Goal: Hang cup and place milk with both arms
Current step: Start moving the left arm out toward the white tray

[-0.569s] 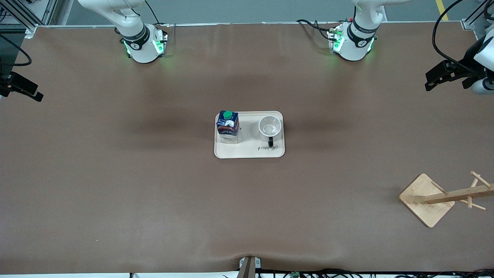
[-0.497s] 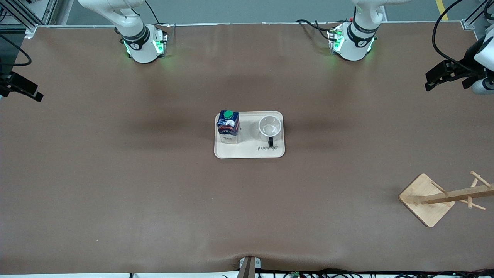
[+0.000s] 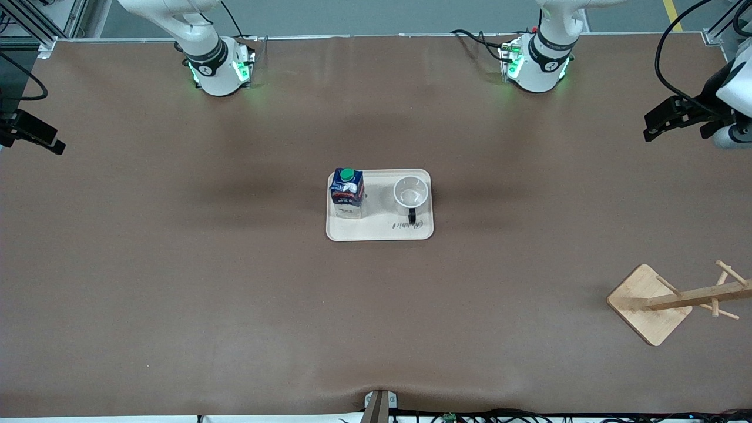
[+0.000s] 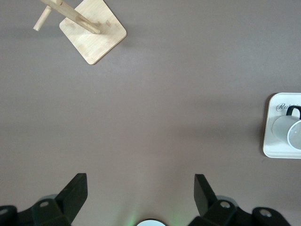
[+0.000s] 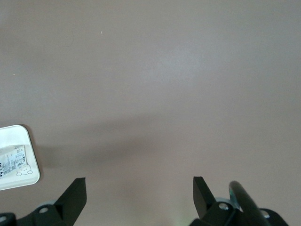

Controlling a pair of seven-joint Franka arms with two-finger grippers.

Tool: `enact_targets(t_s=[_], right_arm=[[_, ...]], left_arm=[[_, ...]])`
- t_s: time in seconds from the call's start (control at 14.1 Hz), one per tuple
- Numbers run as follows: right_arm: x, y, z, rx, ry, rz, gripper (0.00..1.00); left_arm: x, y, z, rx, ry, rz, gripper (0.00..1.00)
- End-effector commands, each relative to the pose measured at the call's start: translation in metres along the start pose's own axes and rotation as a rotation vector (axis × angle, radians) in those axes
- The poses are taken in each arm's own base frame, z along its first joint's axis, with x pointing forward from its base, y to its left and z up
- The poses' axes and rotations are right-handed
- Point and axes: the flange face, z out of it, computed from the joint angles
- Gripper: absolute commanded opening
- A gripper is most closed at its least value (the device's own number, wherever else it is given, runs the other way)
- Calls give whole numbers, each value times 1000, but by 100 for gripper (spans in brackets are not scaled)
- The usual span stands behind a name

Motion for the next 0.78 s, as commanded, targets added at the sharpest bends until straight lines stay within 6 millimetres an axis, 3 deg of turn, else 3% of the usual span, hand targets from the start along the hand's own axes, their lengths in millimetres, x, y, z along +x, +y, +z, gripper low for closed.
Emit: enact_targets(t_s=[0.0, 0.36, 0.71], right_arm=[[2, 1, -4, -7, 3, 6, 100], [3, 0, -2, -6, -3, 6, 100], [3, 1, -2, -6, -3, 9, 100]], left_arm=[[7, 18, 7, -2, -30, 15, 100], [19, 83, 45, 4, -83, 8, 100], [8, 147, 93, 15, -82, -9, 100]])
